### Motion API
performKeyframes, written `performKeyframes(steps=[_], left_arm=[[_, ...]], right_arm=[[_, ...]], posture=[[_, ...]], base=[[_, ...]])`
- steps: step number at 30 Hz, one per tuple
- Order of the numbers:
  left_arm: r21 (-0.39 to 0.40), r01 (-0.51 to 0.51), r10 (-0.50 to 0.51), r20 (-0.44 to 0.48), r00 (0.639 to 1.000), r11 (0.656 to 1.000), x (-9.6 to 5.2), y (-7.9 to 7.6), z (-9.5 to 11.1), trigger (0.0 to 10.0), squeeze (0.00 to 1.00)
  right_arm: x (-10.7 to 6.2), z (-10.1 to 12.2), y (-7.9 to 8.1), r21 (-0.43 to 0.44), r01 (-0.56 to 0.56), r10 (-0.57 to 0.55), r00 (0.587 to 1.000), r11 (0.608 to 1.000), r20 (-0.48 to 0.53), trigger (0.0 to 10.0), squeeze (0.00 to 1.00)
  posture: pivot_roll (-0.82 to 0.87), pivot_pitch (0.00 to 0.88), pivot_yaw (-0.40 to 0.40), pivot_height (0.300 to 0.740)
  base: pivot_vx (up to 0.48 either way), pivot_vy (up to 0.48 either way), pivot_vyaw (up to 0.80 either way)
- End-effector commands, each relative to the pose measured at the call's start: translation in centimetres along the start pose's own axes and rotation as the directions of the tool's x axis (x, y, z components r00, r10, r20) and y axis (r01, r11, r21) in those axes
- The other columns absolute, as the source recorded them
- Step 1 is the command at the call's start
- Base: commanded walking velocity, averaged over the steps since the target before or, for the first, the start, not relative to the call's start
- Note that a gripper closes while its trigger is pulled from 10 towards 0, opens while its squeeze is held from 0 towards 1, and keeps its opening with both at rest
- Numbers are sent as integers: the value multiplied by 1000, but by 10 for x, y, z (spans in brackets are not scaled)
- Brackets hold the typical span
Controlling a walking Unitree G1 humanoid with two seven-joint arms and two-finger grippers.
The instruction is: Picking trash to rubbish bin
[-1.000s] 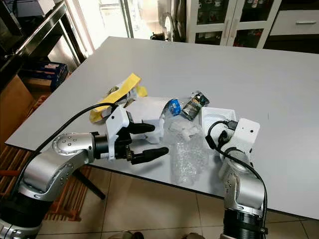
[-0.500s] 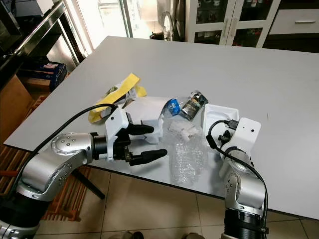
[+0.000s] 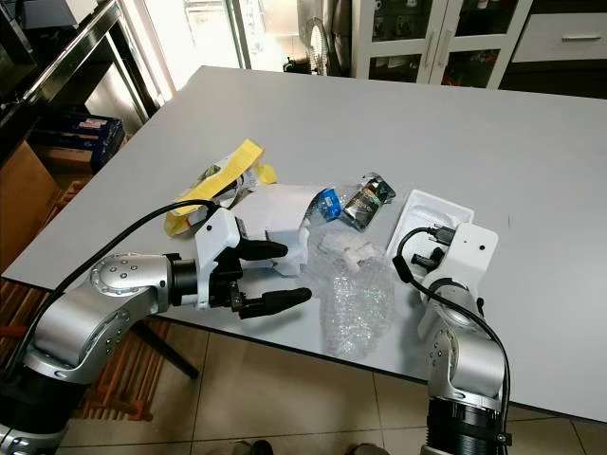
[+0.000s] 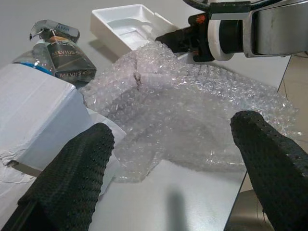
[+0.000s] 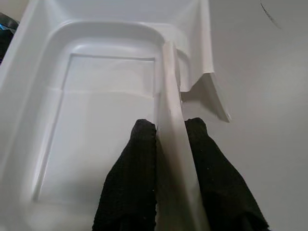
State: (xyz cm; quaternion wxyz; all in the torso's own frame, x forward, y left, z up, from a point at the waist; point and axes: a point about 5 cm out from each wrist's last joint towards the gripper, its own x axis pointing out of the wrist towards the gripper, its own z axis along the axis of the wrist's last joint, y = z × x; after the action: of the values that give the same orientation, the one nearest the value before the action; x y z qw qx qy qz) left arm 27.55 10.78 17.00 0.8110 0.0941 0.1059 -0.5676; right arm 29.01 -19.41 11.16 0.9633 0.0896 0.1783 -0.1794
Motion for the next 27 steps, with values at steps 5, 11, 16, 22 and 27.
performKeyframes(steps=[5,11,16,22,27], left_arm=[[13,16,-15,-16,1000,1000,-1,-2,-1,10000,0],[15,12,-11,-17,1000,1000,-1,-1,-2,10000,0],[20,0,0,-17,1000,1000,-1,1,-2,10000,0],[24,-30,30,-3,1000,999,0,4,-1,10000,0],[22,-91,90,24,996,996,2,9,-1,10000,0]], right_arm=[[1,-35,-4,-40,14,-20,989,999,-145,0,0],[2,-32,-3,-40,13,-18,991,999,-132,0,0],[2,-25,-3,-34,13,-16,996,999,-87,4667,0],[2,-14,-1,-81,7,-8,1000,997,-11,10000,0],[2,2,-1,-148,19,-5,995,989,97,10000,0]], posture=[[-11,116,86,740],[-10,109,84,740],[-11,103,84,740],[-14,96,77,740],[-17,93,67,740]], base=[[0,0,0],[0,0,0],[0,0,0],[0,0,0],[0,0,0]])
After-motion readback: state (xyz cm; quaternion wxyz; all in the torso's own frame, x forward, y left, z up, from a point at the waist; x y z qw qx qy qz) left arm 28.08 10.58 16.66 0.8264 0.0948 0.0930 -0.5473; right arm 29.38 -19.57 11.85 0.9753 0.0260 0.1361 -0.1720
